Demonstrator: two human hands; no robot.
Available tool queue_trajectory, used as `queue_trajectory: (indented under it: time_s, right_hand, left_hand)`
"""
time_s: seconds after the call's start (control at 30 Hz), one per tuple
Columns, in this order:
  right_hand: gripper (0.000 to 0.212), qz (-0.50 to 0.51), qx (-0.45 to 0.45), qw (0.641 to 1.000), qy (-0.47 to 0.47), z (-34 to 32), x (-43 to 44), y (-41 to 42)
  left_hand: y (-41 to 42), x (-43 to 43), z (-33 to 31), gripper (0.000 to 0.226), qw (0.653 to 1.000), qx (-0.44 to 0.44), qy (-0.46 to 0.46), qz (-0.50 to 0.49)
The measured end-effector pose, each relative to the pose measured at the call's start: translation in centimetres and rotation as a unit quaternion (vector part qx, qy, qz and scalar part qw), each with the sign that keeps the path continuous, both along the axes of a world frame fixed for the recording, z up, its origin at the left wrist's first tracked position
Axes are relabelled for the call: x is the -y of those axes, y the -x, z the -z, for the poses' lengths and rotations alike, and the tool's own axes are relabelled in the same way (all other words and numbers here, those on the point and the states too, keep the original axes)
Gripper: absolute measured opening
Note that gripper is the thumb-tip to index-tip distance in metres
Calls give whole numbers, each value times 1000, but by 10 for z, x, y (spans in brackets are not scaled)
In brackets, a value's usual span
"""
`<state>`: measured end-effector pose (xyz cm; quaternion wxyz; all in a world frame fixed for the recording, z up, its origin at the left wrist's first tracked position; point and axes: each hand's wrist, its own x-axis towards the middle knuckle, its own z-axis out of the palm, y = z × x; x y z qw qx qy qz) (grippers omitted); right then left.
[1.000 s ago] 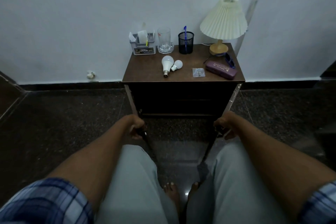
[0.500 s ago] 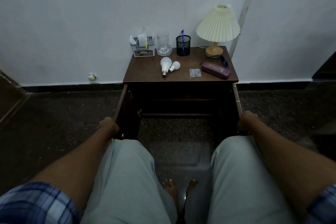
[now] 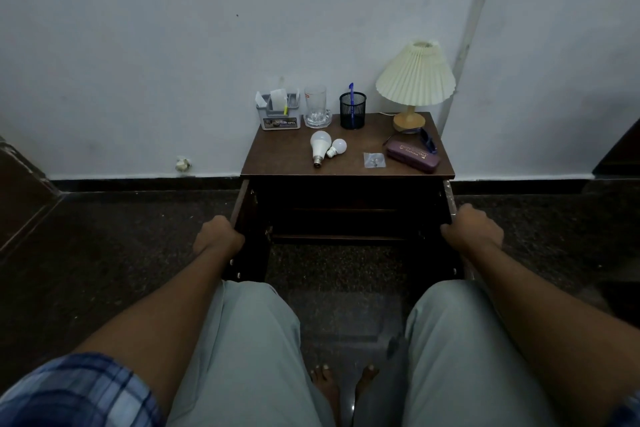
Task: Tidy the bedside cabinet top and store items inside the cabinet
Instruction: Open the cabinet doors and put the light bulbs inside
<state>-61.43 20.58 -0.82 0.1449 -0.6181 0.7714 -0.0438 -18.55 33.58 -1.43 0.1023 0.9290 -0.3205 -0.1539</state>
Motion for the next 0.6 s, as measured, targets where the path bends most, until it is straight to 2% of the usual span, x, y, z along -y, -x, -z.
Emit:
queue_trajectory:
  time_s: [0.2,0.33,0.6]
  right_hand:
    - [22,-110,118,986,38,-18,19,-43]
    - [11,-149,214,964,61,-25,31,-83]
    - [11,-187,293,936,63,-13,76,-165]
  left_hand:
    - [14,21,-18,41,997,-34,75,-11]
    - [24,49,-19,13,984,-94,150,-2]
    - [31,129,15,3,944,-214,245,54]
